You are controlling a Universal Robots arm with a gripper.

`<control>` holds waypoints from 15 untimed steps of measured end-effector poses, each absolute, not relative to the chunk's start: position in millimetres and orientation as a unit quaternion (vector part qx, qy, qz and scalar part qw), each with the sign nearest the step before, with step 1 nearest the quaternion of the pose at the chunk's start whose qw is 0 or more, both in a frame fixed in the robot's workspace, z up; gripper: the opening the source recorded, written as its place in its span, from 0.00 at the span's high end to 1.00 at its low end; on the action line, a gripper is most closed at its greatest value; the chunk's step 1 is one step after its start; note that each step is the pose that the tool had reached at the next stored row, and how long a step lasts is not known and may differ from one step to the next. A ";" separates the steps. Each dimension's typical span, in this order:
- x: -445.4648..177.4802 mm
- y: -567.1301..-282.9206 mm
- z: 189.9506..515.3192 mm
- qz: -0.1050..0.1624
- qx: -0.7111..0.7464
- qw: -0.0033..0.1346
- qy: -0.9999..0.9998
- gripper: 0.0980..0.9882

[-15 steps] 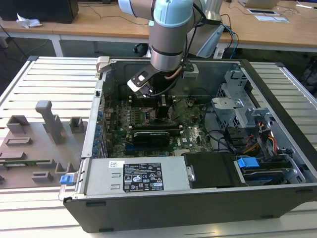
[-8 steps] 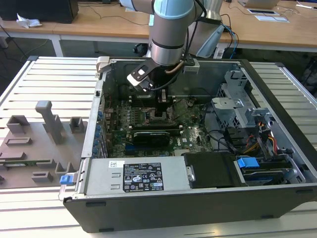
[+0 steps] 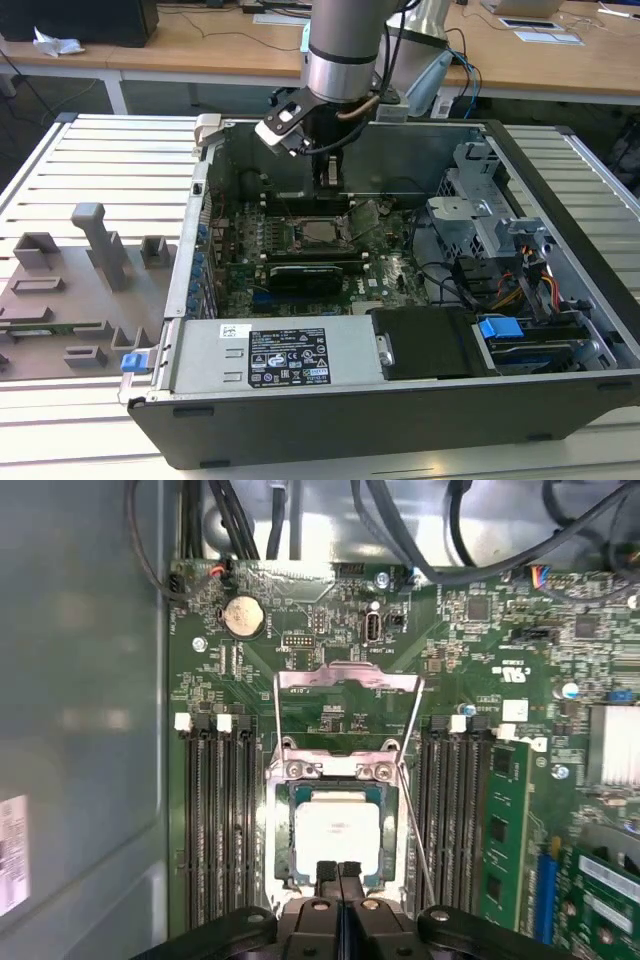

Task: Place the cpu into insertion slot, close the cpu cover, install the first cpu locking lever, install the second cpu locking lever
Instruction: 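Place the cpu into insertion slot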

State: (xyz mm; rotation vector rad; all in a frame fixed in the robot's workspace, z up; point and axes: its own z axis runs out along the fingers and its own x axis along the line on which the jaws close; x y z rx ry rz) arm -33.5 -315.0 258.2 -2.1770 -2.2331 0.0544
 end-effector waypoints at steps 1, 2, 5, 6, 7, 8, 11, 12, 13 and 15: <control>-33.5 -315.0 262.0 0.017 -0.698 0.011 -0.716 0.99; -33.5 -315.0 264.6 0.017 -0.698 0.011 -0.716 0.99; -33.5 -315.0 269.3 0.017 -0.698 0.011 -0.716 0.99; -33.5 -315.0 269.3 0.017 -0.698 0.011 -0.716 0.99; -33.5 -315.0 269.4 0.017 -0.698 0.011 -0.716 0.99; -33.5 -315.0 269.5 0.017 -0.698 0.011 -0.716 0.99; -33.5 -315.0 269.5 0.017 -0.698 0.011 -0.716 0.99; -33.5 -315.0 269.5 0.017 -0.698 0.011 -0.716 0.99; -33.5 -315.0 269.5 0.017 -0.698 0.011 -0.716 0.99; -33.5 -315.0 269.6 0.017 -0.698 0.011 -0.716 0.99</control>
